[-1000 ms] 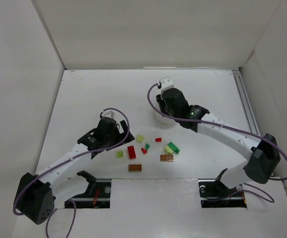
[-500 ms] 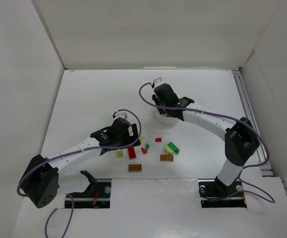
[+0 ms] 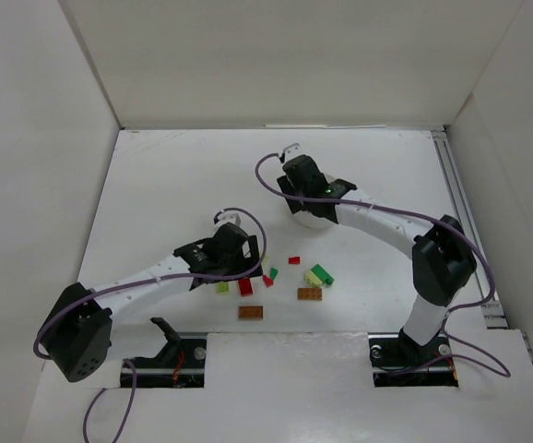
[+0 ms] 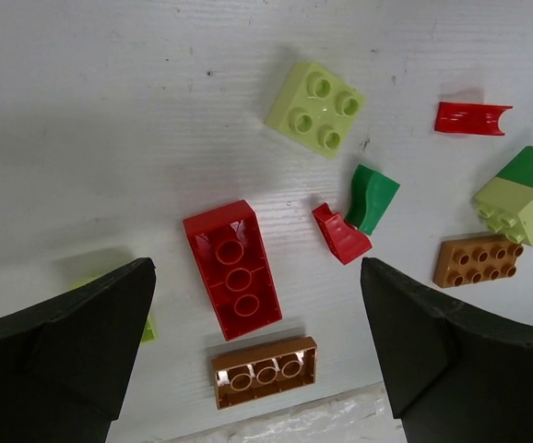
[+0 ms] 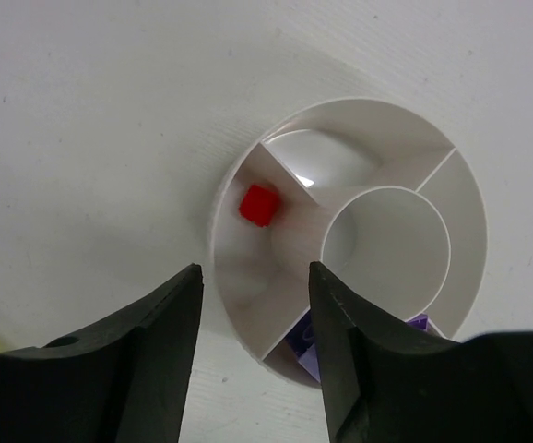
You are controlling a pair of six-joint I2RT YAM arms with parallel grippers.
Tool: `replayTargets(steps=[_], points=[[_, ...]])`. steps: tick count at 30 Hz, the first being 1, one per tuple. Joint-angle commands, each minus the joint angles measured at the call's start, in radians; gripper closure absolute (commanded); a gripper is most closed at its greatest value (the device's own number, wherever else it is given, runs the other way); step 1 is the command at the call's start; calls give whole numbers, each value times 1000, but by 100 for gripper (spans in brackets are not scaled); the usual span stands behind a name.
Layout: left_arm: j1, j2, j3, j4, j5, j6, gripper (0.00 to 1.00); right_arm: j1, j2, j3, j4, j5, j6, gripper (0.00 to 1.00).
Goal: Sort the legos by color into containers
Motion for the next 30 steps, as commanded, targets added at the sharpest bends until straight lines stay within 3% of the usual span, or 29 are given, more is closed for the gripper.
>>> replayTargets(steps=[1, 3, 9, 19, 30], points=[[-27, 12, 45, -25, -29, -22, 9, 4, -78, 23, 6, 2, 7, 44], [-36, 25, 45, -36, -40, -31, 10, 4, -147, 0, 34, -20, 7, 39], [-61, 69, 56, -45, -58, -65, 18, 13, -339, -109, 69, -41, 38, 37], [-70, 143, 74, -56, -149, -162, 42, 13, -552, -265, 35, -29, 90, 35], [-88, 143, 95, -74, -167, -211, 84, 13, -664, -315, -23, 32, 99, 34]])
